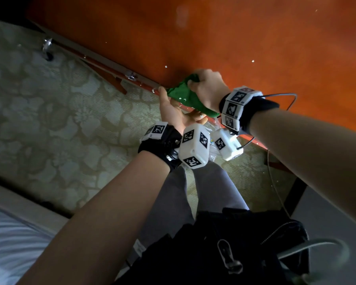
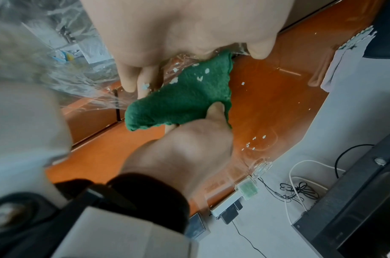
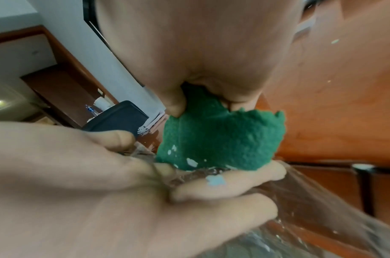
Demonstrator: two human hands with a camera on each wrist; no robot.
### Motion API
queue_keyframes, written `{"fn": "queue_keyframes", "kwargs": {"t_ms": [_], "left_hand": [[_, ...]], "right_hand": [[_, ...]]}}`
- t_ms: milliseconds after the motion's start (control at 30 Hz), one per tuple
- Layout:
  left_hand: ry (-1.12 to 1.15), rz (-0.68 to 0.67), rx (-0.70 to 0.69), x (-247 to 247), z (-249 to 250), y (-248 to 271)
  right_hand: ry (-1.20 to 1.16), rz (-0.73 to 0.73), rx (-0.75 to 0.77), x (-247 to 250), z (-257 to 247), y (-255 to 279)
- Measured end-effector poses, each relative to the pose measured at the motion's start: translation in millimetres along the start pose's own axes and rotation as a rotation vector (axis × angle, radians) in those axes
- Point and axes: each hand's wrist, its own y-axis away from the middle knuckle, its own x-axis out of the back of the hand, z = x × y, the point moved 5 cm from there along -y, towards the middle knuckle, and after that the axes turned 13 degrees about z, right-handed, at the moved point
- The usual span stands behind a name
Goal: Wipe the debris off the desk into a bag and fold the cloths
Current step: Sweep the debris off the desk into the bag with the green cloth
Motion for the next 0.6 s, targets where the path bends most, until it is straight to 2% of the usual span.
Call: {"fn": "queue_keyframes", "kwargs": {"t_ms": [100,267,333,433,600], "left_hand": [[0.045,0.036,0.01,2.0,5.5,-1.4],[0.045,0.051,0.048,1.1,20.1,0.8],[0.052,0.086,0.019,1.4,30.4,-2.7],[0.051,0.139,-0.034,6.1,39.3,-12.2],[0.057,0.083,-0.061,5.6,49.6,-6.3]], "right_hand": [[-0.07,0.038,-0.004,5.6,-8.3,-7.4],[-0.13,0.283,0.002,31.9,-25.2,-45.0],[-0.113,0.312,0.034,34.6,-35.7,-55.6],[0.003,0.251,0.085,22.3,-48.8,-61.7],[0.112,0.06,0.179,-12.9,-54.2,-47.3]]}}
